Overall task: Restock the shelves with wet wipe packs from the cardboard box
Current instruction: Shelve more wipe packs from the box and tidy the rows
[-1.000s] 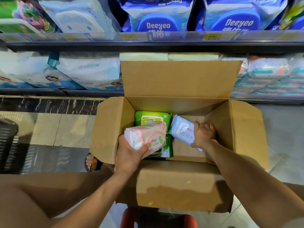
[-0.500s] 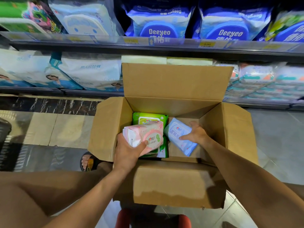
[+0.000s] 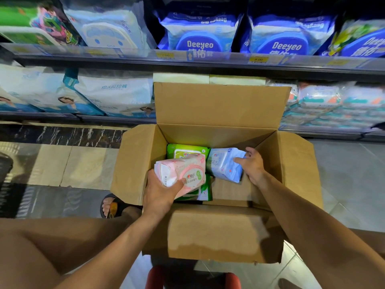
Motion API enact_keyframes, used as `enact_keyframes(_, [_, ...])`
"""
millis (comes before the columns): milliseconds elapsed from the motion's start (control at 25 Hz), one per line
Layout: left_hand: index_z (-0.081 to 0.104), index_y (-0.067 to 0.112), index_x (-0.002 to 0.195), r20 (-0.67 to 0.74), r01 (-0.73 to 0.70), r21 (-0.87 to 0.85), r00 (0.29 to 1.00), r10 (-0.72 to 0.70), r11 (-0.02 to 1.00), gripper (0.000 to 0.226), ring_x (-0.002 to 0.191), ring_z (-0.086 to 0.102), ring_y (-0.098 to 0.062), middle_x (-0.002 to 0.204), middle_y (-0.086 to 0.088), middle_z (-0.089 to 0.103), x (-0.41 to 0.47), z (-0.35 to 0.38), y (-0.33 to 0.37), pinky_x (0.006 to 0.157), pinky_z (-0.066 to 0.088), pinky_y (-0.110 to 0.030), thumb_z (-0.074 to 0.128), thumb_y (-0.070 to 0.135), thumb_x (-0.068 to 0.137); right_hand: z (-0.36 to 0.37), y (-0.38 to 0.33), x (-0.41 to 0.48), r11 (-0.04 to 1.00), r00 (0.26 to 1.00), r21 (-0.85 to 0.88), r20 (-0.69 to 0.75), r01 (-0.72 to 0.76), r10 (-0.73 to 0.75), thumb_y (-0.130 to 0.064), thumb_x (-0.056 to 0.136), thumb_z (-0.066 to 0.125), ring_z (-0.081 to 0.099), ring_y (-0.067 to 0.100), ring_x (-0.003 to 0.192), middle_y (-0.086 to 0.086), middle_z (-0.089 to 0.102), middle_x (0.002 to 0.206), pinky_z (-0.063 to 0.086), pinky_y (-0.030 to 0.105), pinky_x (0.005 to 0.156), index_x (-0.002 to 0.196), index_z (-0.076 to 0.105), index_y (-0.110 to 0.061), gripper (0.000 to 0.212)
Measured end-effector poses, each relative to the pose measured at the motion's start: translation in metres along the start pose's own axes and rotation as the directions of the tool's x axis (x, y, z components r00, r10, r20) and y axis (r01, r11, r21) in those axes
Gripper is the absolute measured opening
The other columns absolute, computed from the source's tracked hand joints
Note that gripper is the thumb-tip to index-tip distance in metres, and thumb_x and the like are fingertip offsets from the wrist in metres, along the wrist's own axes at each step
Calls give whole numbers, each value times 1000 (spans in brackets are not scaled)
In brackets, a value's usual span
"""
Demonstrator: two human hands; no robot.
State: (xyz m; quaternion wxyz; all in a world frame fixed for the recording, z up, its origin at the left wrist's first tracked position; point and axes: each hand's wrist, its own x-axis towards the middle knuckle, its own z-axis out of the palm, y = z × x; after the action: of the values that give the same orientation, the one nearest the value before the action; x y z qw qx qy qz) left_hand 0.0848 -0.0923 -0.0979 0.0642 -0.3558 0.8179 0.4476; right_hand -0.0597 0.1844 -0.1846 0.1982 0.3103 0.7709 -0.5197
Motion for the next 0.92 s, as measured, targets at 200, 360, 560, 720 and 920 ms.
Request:
enact_keyframes(200, [49, 28, 115, 4, 17, -46, 1000, -16, 999, 81, 103, 65, -18, 109, 11, 63, 3, 0, -5, 88, 58, -49, 88, 63, 53, 11, 11, -5, 984, 985, 22, 7, -175, 175, -33, 86, 82, 69, 28, 101, 10, 70, 117, 57, 41, 86, 123, 63, -4, 51])
enact_keyframes(360, [48, 30, 115, 8, 29, -39, 1000, -28, 999, 83, 104, 65, -18, 110, 11, 62, 4, 1, -5, 89, 58, -49, 87, 66, 51, 22, 5, -23, 929, 931, 109, 138, -353, 337, -62, 77, 79, 62, 25, 111, 1, 60, 122, 54, 52, 97, 128, 48, -24, 70])
enact_keyframes(560, [50, 32, 115, 25, 37, -42, 999, -36, 998, 85, 103, 67, -16, 109, 12, 66, 8, 1, -9, 85, 60, -48, 88, 71, 50, 34, 7, -14, 953, 964, -143, -24, -267, 266, -53, 63, 93, 64, 26, 111, 4, 63, 129, 55, 43, 96, 133, 52, -11, 92])
enact_keyframes(720, [56, 36, 116, 49, 61, -59, 997, -58, 996, 89, 101, 71, -10, 109, 16, 70, 21, 5, -21, 80, 63, -45, 88, 79, 45, 31, 5, -18, 969, 987, -195, -74, -153, 141, -46, 65, 93, 68, 24, 99, 3, 69, 117, 56, 35, 86, 126, 59, -12, 78])
enact_keyframes(920, [63, 34, 117, 95, 52, -163, 995, -37, 985, 87, 97, 74, -8, 109, 13, 75, 27, 7, -22, 80, 64, -44, 92, 75, 46, 4, -7, -39, 944, 992, -310, -96, -113, 87, -57, 63, 90, 63, 28, 115, 6, 63, 129, 53, 37, 93, 137, 48, -9, 98])
